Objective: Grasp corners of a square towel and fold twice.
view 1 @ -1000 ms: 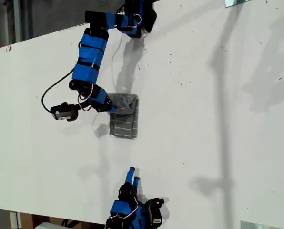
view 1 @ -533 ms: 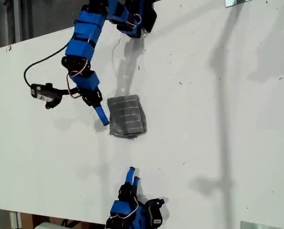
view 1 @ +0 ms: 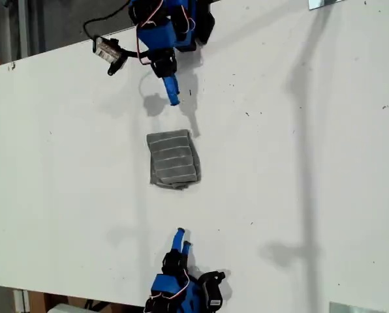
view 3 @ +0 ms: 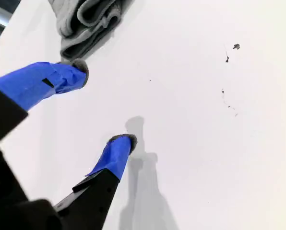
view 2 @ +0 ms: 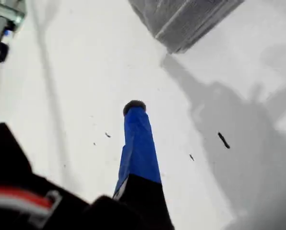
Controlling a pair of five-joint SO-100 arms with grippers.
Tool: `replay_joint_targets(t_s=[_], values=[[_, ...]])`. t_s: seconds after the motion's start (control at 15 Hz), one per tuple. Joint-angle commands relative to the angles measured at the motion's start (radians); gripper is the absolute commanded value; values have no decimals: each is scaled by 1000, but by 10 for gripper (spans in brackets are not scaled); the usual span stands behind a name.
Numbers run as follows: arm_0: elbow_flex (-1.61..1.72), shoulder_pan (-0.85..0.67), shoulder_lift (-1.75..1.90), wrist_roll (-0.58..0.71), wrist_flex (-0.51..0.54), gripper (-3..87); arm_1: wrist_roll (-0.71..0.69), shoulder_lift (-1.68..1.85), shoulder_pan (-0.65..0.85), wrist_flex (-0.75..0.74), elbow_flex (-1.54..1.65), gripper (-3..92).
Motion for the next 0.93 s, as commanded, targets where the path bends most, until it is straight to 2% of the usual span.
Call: replay_joint_targets(t_s=[0.0, 0.13, 0.2, 0.27, 0.4, 0.53, 0.67, 0.8, 0.87], values=[[3, 6, 9, -25, -8, 256, 67, 75, -29, 29, 31, 507], [12, 28, 67, -23, 9, 254, 212, 75, -44, 133, 72, 479], [15, 38, 66, 43, 5, 250, 385, 75, -66, 219, 89, 438], [15, 49, 64, 55, 3, 248, 416, 77, -80, 245, 91, 408], [17, 127, 64, 21, 3, 246, 413, 77, -107, 245, 94, 362], [20, 167, 66, 212, -6, 238, 377, 77, -115, 264, 81, 348], [21, 167, 66, 270, -9, 228, 376, 77, -110, 265, 81, 326], [23, 164, 66, 407, -14, 212, 376, 77, -110, 265, 80, 309], [23, 164, 67, 403, -15, 205, 376, 77, -110, 265, 80, 305]])
